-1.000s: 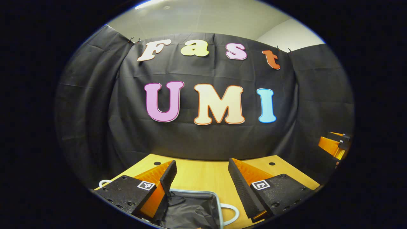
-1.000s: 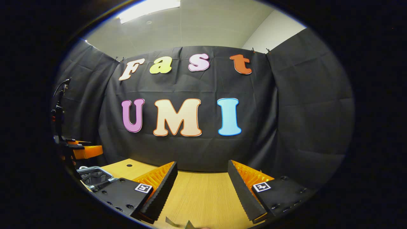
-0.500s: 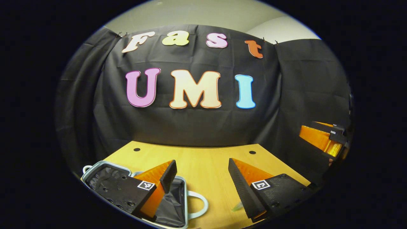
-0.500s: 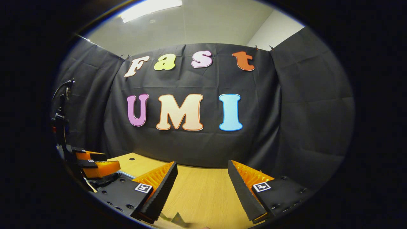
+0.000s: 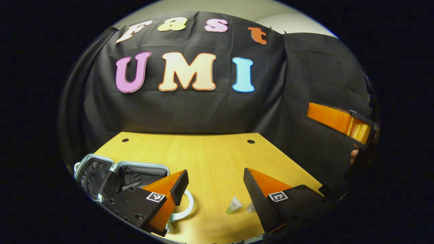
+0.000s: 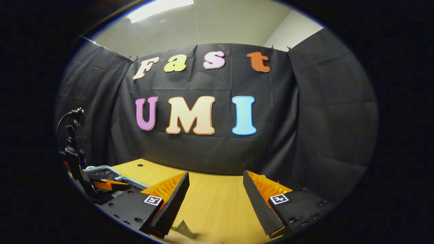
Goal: First open the suitcase, pack the skin care products into it, and then close the suitcase.
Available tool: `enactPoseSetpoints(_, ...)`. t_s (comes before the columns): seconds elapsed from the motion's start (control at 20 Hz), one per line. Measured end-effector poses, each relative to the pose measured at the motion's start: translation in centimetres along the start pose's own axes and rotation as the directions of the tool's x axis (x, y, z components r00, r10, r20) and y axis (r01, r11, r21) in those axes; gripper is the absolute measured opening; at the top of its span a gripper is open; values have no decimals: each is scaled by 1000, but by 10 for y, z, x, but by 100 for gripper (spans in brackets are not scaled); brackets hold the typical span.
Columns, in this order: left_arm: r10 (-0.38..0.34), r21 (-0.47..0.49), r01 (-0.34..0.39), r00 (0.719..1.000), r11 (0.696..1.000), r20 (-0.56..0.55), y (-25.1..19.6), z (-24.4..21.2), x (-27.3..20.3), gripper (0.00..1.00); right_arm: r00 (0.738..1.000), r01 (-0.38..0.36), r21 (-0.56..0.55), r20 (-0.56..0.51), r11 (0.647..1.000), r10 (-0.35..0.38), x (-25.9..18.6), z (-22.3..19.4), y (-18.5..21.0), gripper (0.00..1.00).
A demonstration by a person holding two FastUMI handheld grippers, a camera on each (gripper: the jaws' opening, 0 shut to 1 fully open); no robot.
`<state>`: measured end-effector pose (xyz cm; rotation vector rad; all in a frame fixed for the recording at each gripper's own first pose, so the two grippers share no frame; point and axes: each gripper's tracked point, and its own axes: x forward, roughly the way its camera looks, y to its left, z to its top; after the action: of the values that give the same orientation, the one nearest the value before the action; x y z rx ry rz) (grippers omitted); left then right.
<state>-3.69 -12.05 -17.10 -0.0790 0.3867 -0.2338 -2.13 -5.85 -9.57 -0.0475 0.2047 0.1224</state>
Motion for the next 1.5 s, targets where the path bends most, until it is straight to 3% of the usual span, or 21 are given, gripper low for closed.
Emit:
enactPoseSetpoints(0.35,-49,-42,45,995,998,-86,-19,-51,15,93,999,-17,-42,-31,999,16,1,-11,-2,99)
enactPoseSetpoints(0.8,-63,-64,51,976,997,-208,-27,-131,40,88,998,-31,-107,-62,994,25,-4,-24,-11,99)
enactPoseSetpoints(1.0,-64,-80,44,960,996,-273,-26,-164,50,63,993,-79,-115,-98,990,68,-11,-41,0,99)
enactPoseSetpoints(1.05,-60,-78,39,956,996,-287,-25,-170,53,43,992,-89,-112,-103,990,78,-13,-43,3,99)
enactPoseSetpoints(1.1,-50,-74,30,953,997,-299,-22,-174,54,40,990,-101,-108,-107,989,89,-15,-46,7,99)
enactPoseSetpoints(1.15,-49,-78,26,950,997,-307,-20,-174,53,25,989,-111,-104,-112,988,100,-16,-50,12,99)
enactPoseSetpoints(1.5,-59,-101,30,952,994,-299,-14,-133,37,19,966,-176,-36,-198,984,165,-21,-107,36,99)
